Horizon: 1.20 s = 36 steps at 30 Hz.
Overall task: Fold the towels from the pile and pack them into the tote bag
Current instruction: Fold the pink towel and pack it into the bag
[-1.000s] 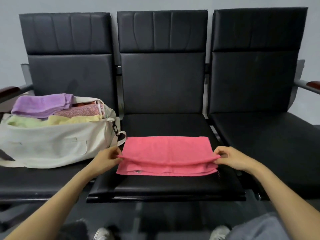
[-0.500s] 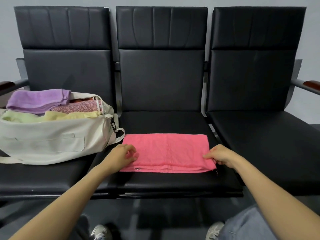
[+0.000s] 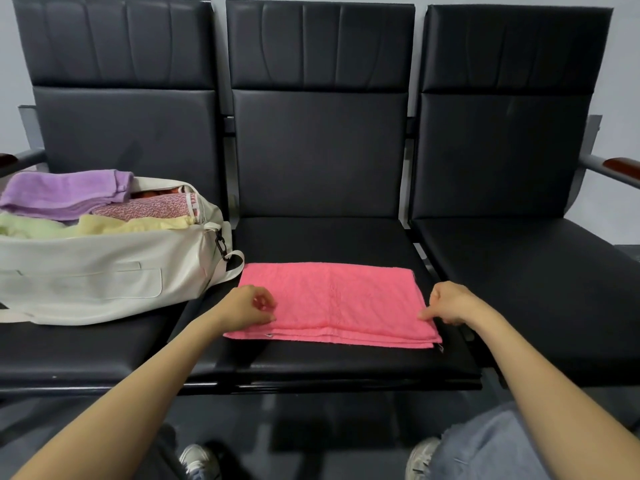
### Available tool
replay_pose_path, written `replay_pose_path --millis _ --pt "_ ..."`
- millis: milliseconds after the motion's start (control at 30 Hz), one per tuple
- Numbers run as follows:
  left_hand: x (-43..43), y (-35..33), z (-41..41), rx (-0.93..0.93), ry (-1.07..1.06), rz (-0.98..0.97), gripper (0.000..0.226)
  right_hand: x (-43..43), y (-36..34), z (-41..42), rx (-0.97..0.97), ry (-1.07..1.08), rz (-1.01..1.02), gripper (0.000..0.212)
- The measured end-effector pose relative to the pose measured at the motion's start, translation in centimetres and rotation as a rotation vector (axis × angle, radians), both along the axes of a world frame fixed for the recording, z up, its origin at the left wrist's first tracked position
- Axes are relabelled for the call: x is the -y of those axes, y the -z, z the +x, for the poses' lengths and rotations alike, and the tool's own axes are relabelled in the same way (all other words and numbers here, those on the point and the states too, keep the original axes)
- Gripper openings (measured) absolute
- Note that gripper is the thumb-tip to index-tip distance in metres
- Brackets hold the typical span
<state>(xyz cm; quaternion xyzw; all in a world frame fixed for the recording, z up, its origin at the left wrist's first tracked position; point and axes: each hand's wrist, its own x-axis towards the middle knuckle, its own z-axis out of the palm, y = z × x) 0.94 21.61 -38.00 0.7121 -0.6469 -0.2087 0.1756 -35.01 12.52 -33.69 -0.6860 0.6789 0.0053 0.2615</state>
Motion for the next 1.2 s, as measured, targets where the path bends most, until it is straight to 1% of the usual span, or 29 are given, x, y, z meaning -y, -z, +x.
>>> replay_pose_path --millis 67,133,167,233,267,300,333,400,467,533,633,700,733,767,833,900,933,967,1000,1067,1133,1200 --pt "0.4 0.1 0.3 -0.042 -0.150 -0.019 0.025 0.2 0.3 0.6 0.077 -0.035 -0.130 0.026" --pt "0.9 0.5 0.5 0.020 -0.338 -0.039 0.036 0.3 0.6 1.5 0.148 -0.099 -0.280 0.015" --pt "1.1 0.8 0.8 0.067 -0.416 -0.018 0.044 0.3 0.8 2.0 0.170 -0.150 -0.316 0.013" --pt "1.6 1.3 1.6 0.134 -0.512 0.093 0.057 0.0 1.1 3.1 0.164 -0.304 -0.285 0.026" --pt "1.7 1.5 2.0 0.137 -0.528 0.145 0.055 -0.3 1.5 3.7 0.120 -0.402 -0.249 0.035" --pt "1.9 1.5 2.4 0.110 -0.534 0.178 0.048 -0.6 1.7 4.2 0.065 -0.498 -0.211 0.043" --pt "2.0 1.4 2.5 0.070 -0.538 0.199 0.042 -0.8 1.9 4.8 0.019 -0.574 -0.178 0.051" --pt "2.3 1.1 2.5 0.004 -0.526 0.211 0.034 -1.1 2.3 5.7 -0.034 -0.653 -0.113 0.062" --pt "2.3 0.5 2.1 -0.084 -0.482 0.167 0.024 -1.0 2.5 6.5 -0.087 -0.678 -0.055 0.065" --pt "2.2 -0.3 1.9 -0.244 -0.462 0.070 0.020 -1.0 2.7 7.3 -0.150 -0.687 -0.009 0.066" --pt "1.9 -2.0 2.2 -0.527 -0.434 -0.110 0.030 -0.9 3.2 8.4 -0.203 -0.693 0.019 0.067" --pt "1.2 -3.3 2.3 -0.663 -0.342 -0.151 0.052 -1.0 3.6 9.3 -0.209 -0.701 0.018 0.066" --pt "1.0 -4.0 2.1 -0.677 -0.287 -0.152 0.060 -1.0 3.8 9.9 -0.207 -0.706 0.011 0.066" --pt "0.9 -4.7 1.8 -0.669 -0.236 -0.160 0.060 -1.2 4.0 10.5 -0.200 -0.709 0.003 0.065" --pt "0.9 -5.8 0.4 -0.682 -0.165 -0.168 0.053 -1.5 4.2 11.8 -0.162 -0.711 -0.021 0.064" --pt "1.2 -6.5 -1.8 -0.716 -0.124 -0.168 0.051 -1.7 4.2 12.7 -0.075 -0.718 -0.058 0.061" --pt "1.4 -6.7 -3.1 -0.701 -0.102 -0.170 0.051 -1.5 4.0 12.9 0.017 -0.700 -0.077 0.057" --pt "1.9 -6.6 -4.1 -0.688 -0.083 -0.170 0.052 -1.1 3.6 12.9 0.144 -0.634 -0.089 0.050" --pt "2.3 -6.5 -5.1 -0.674 -0.068 -0.165 0.053 -0.7 3.2 12.6 0.277 -0.522 -0.099 0.043" --pt "3.3 -6.1 -7.0 -0.615 -0.053 -0.141 0.052 0.5 2.4 11.4 0.480 -0.238 -0.115 0.033" --pt "4.3 -5.6 -8.7 -0.601 -0.030 -0.089 0.053 1.6 2.2 9.7 0.654 0.013 0.007 0.029" --pt "5.1 -5.2 -10.5 -0.629 -0.012 -0.042 0.053 2.0 2.1 8.5 0.755 0.135 0.160 0.029"
